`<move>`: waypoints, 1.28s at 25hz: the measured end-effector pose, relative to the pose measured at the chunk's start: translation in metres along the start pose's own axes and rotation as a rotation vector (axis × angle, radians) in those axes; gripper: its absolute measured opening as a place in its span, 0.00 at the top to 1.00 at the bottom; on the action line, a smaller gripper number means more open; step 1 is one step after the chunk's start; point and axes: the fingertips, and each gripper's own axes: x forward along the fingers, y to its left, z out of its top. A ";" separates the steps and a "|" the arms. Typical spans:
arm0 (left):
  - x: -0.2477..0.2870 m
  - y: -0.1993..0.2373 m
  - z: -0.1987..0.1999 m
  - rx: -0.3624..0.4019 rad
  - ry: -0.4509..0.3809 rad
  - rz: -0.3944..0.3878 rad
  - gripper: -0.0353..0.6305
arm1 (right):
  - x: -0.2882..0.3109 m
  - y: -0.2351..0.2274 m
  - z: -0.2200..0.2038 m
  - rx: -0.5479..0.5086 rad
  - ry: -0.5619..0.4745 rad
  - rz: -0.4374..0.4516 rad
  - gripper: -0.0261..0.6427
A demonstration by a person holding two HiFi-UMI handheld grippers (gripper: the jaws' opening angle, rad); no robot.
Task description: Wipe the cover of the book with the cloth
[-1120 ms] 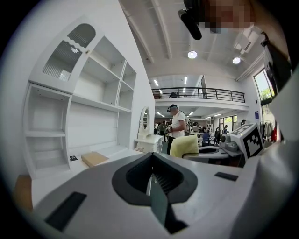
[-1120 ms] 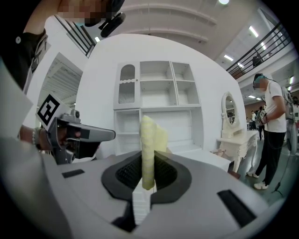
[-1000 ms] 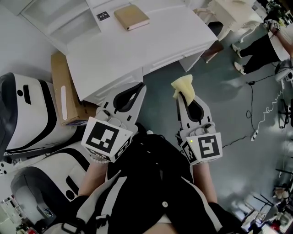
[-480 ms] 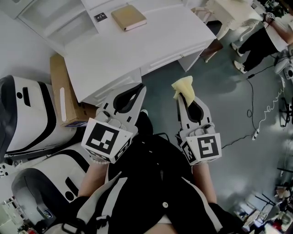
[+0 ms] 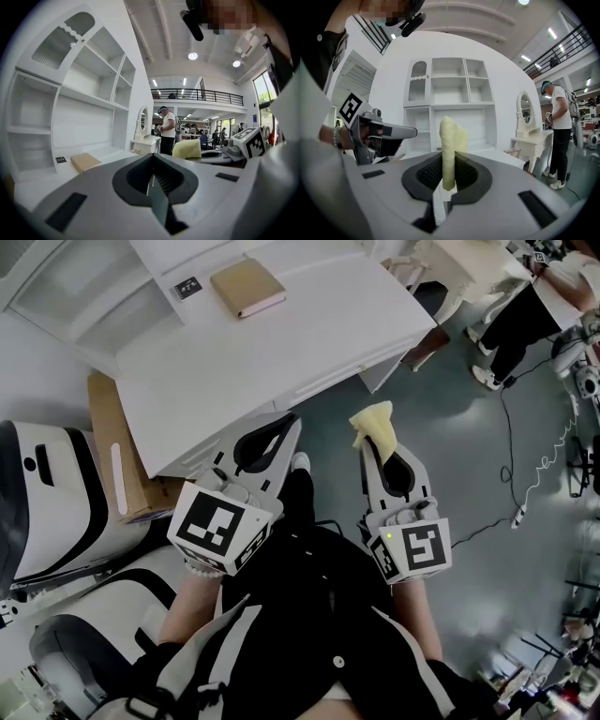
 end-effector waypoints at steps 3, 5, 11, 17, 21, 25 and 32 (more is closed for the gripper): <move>0.025 0.014 0.007 -0.005 -0.004 -0.015 0.94 | 0.020 -0.019 0.006 -0.001 0.006 -0.016 0.91; 0.044 0.024 0.011 -0.008 -0.005 -0.027 0.94 | 0.036 -0.030 0.011 -0.002 0.008 -0.020 0.91; 0.101 0.060 0.025 -0.015 -0.020 -0.050 0.94 | 0.087 -0.068 0.024 -0.009 0.022 -0.027 0.91; 0.149 0.098 0.044 -0.029 -0.025 -0.035 0.94 | 0.136 -0.097 0.043 -0.022 0.030 -0.007 0.91; 0.169 0.126 0.052 -0.043 -0.023 -0.012 0.94 | 0.170 -0.107 0.054 -0.036 0.042 0.020 0.91; 0.181 0.158 0.047 -0.070 -0.024 0.026 0.94 | 0.203 -0.109 0.057 -0.048 0.053 0.055 0.91; 0.188 0.198 0.038 -0.099 -0.016 0.090 0.94 | 0.240 -0.103 0.056 -0.059 0.072 0.111 0.91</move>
